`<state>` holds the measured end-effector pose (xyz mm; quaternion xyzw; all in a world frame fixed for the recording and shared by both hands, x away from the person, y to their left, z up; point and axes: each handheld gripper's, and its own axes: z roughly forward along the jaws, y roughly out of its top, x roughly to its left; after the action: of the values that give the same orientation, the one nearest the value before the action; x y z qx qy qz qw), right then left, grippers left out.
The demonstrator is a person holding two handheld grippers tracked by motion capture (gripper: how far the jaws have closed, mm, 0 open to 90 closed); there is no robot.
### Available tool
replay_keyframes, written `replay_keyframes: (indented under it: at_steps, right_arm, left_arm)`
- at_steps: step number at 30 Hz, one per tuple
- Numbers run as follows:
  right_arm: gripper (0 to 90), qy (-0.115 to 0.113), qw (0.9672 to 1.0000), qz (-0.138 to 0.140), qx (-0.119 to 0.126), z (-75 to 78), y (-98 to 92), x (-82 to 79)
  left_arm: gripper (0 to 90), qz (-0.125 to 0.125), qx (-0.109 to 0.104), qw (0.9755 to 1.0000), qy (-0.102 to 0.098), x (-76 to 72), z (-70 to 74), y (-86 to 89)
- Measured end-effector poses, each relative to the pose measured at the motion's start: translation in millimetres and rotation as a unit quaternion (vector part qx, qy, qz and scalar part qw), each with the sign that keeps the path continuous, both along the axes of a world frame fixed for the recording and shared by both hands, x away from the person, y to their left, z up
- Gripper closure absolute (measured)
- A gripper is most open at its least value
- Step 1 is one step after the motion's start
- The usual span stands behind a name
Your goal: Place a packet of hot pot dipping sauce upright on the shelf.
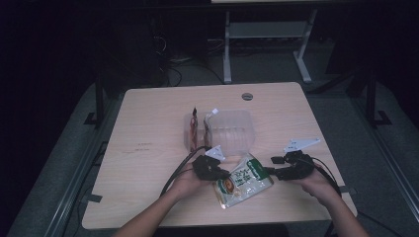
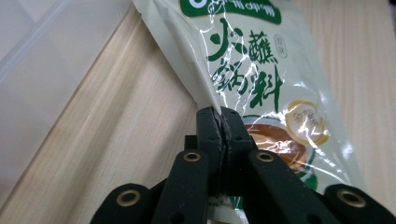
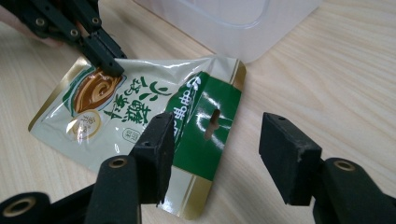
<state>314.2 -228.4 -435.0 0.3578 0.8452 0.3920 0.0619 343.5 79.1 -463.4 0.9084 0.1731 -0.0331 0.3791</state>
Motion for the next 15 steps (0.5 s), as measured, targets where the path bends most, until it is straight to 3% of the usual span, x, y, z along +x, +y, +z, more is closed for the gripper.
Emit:
replay_keyframes:
  at_steps: [2, 6, 15]
  right_arm:
    - [44.3, 0.006, 1.0000, -0.001, 0.002, 0.2, 0.2, 0.1]
    - [42.1, 0.006, 0.9999, 0.004, 0.011, 1.4, -2.2, 0.9]
    - [34.4, 0.005, 0.9986, 0.033, 0.041, 4.4, 1.4, -1.2]
  left_arm:
    - [89.6, 0.002, -0.013, 0.9999, 0.006, 1.0, 1.9, 2.2]
    - [89.9, 0.001, -0.028, 0.9996, -0.001, -0.7, 11.3, 6.8]
    - [90.0, -0.005, -0.038, 0.9989, -0.026, -6.0, 33.0, 29.4]
